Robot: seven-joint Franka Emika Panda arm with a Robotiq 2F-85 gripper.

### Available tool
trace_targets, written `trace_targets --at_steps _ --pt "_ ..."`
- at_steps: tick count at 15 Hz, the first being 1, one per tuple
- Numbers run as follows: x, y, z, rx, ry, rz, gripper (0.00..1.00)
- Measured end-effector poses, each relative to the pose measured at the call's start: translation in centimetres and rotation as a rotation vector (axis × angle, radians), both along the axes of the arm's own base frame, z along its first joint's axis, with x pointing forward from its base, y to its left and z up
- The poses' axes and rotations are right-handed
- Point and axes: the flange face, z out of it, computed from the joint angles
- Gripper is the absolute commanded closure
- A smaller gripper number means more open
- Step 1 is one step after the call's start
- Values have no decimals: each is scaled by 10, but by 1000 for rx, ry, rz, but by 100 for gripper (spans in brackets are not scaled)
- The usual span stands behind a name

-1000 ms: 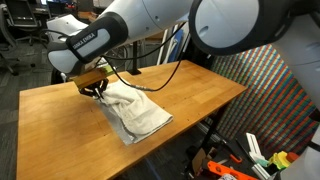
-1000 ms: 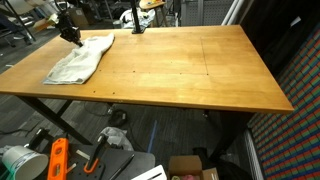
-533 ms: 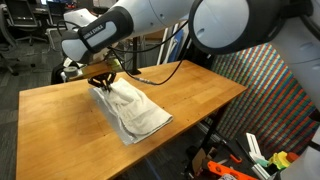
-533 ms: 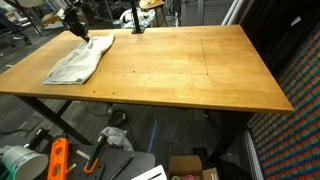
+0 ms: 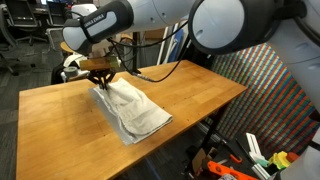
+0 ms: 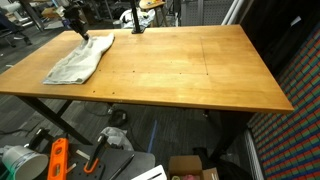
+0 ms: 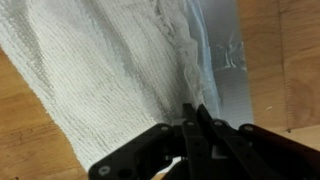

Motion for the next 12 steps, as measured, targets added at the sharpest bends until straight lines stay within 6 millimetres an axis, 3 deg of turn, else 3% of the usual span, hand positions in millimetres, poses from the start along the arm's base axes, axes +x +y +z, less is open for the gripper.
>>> trace_targets --at_steps 2,3,4,12 --pt "0 7 5 38 3 -9 88" --pt "0 10 7 54 3 -11 65" --pt "-1 13 8 64 0 -10 64" --pt "6 23 25 30 -97 25 2"
